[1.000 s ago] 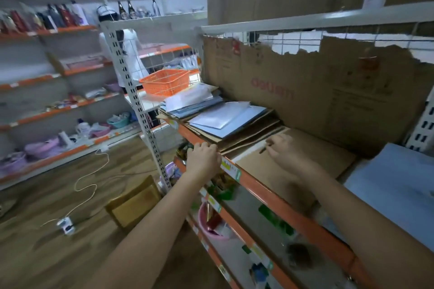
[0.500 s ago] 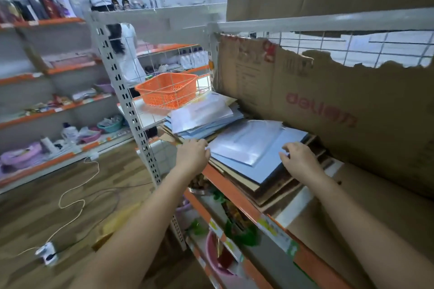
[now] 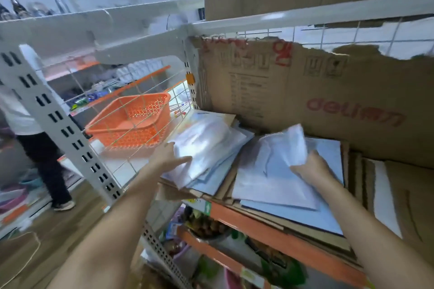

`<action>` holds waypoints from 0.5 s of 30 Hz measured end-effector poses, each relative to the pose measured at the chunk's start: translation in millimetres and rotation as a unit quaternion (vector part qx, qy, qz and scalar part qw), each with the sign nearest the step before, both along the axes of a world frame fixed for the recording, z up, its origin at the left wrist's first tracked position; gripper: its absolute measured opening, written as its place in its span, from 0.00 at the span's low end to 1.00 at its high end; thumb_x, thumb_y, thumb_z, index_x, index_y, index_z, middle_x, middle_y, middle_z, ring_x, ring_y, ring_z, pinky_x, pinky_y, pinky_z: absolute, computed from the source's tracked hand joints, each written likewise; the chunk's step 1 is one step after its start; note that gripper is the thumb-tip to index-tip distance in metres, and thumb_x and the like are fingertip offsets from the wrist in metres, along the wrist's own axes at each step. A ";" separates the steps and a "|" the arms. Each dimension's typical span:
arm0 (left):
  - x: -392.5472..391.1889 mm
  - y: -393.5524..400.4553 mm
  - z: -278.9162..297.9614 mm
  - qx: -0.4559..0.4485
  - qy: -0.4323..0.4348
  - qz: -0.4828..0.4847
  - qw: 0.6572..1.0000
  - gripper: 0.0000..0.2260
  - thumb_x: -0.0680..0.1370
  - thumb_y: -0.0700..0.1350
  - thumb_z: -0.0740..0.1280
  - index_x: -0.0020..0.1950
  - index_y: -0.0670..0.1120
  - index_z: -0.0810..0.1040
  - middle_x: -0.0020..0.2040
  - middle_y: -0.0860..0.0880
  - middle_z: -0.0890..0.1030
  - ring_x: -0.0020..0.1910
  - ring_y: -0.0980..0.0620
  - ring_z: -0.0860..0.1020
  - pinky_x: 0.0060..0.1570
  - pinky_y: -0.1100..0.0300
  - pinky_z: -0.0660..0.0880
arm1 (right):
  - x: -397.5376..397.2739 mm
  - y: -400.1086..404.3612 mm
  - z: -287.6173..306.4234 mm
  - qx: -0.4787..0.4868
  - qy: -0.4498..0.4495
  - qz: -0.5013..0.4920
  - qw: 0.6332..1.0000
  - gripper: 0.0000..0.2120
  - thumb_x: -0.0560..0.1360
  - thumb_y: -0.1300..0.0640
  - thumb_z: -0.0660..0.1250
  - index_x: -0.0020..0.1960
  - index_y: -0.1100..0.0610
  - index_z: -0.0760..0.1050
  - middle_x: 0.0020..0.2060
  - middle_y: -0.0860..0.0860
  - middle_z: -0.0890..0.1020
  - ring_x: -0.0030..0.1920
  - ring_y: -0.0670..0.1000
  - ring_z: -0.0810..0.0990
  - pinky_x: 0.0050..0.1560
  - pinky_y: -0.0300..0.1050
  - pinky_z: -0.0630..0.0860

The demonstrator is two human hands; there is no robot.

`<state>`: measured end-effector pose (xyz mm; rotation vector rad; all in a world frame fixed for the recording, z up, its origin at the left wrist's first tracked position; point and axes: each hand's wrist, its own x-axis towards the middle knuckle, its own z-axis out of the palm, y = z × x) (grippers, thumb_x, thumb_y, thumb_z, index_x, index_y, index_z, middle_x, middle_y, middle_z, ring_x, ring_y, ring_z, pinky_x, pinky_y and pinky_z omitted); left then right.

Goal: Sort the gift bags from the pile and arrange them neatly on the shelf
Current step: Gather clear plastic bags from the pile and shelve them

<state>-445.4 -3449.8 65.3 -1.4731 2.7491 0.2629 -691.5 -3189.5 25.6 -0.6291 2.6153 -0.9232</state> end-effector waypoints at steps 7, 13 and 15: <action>-1.3 -37.3 -12.6 0.055 0.016 0.007 0.998 0.44 0.68 0.67 0.68 0.74 0.42 0.59 0.73 0.37 0.60 0.72 0.39 0.59 0.69 0.47 0.60 | 1.2 17.3 9.4 -0.117 -0.024 -0.036 0.992 0.07 0.73 0.60 0.68 0.49 0.61 0.74 0.45 0.60 0.79 0.46 0.62 0.78 0.43 0.49 0.71; -12.3 -31.3 -8.3 0.039 0.114 0.019 0.993 0.25 0.71 0.58 0.71 0.54 0.40 0.71 0.58 0.38 0.76 0.50 0.43 0.73 0.45 0.54 0.69 | -0.9 53.4 10.4 -0.270 -0.123 -0.069 0.953 0.09 0.74 0.62 0.68 0.54 0.58 0.75 0.43 0.55 0.80 0.45 0.59 0.80 0.48 0.53 0.76; -15.2 -25.6 -7.0 0.082 0.211 0.003 0.974 0.23 0.75 0.52 0.69 0.63 0.38 0.72 0.61 0.38 0.76 0.54 0.41 0.76 0.51 0.51 0.72 | -0.9 67.6 11.0 -0.323 -0.159 -0.091 0.928 0.11 0.74 0.61 0.67 0.56 0.56 0.74 0.45 0.55 0.82 0.43 0.57 0.83 0.44 0.50 0.81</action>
